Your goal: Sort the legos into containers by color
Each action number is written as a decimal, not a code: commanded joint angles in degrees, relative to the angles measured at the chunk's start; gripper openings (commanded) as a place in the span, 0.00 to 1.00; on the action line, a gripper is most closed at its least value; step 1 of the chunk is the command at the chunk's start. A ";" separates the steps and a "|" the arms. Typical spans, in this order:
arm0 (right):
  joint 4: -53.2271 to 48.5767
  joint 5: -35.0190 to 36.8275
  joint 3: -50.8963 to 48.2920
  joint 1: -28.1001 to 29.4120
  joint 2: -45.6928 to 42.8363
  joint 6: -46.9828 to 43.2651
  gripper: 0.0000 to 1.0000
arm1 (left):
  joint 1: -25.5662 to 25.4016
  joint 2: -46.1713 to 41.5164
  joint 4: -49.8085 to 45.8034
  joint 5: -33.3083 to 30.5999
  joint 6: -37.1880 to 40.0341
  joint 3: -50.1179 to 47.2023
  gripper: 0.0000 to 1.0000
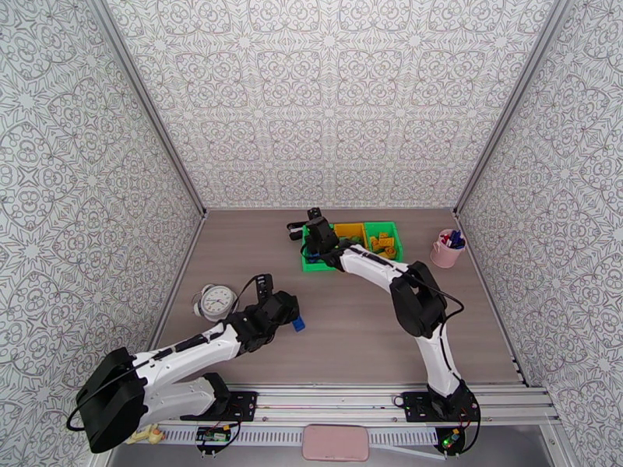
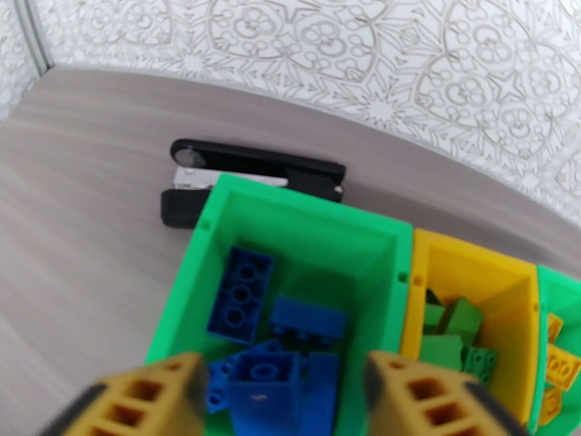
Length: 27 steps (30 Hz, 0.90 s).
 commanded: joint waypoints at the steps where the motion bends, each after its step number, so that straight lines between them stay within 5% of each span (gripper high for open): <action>1: 1.11 0.39 -5.86 0.09 -10.01 1.77 0.78 | -1.18 0.79 -3.15 -0.58 -7.11 1.83 1.00; 6: 4.38 -0.13 -22.63 0.08 -23.33 4.22 0.90 | -3.29 4.82 -7.96 -0.03 -14.66 5.85 1.00; 16: 13.61 -6.12 -55.21 0.15 -48.40 7.86 0.97 | -6.15 16.14 -10.54 4.88 -24.21 11.31 0.93; 27: 13.39 -5.09 -58.02 0.13 -51.72 8.01 0.98 | -4.18 23.90 -10.11 8.99 -22.18 14.39 0.69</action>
